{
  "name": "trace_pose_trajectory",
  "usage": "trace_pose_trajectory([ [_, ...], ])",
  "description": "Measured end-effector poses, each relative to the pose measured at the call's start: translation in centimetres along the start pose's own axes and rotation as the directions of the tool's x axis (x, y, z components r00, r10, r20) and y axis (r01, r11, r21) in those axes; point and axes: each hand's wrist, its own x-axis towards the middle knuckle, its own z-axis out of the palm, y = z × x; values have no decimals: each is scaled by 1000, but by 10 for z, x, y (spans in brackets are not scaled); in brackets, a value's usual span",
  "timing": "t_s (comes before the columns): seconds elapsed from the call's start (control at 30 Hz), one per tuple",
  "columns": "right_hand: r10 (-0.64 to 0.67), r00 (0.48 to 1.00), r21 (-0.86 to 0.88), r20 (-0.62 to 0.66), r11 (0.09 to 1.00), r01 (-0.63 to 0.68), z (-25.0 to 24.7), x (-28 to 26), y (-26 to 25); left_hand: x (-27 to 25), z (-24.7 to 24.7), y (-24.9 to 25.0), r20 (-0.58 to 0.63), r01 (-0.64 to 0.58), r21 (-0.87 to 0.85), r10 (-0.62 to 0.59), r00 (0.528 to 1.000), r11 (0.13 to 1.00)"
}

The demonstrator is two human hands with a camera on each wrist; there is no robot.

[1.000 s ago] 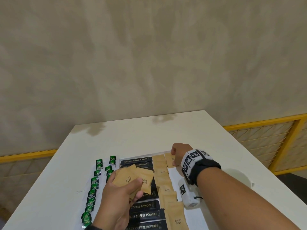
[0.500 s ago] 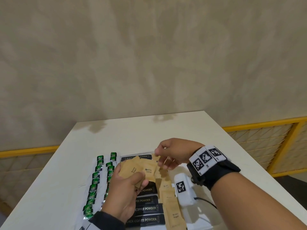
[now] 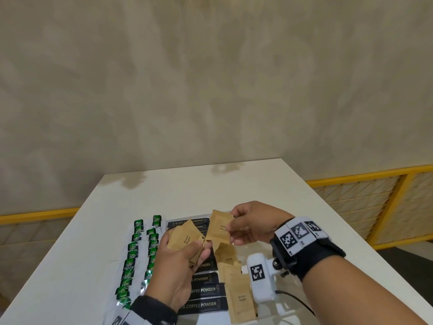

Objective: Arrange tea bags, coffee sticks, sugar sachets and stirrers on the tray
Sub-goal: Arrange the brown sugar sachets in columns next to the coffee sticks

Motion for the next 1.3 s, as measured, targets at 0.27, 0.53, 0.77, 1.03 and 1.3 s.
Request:
trace_pose_trajectory([
  [0.27, 1, 997, -333, 74, 943, 24, 22, -5, 17, 2, 2, -1, 17, -52, 53, 51, 999, 997],
  [0.53, 66, 993, -467, -94, 879, -102, 18, -4, 23, -2, -5, 2, 6, -58, 42, 58, 998, 997],
  [0.77, -30, 882, -631, -470, 710, -313, -20, 28, 25, -7, -8, 4, -3, -47, 25, 47, 999, 999],
  [1.03, 29, 873, -564, -486, 753, -339, -31, 69, 46, -8, -8, 6, -12, -13, 1, 13, 1000, 1000],
  [1.3, 56, 870, -617, -490, 683, -392, -26, 76, 48, -8, -7, 6, -5, 45, -10, -45, 999, 999],
])
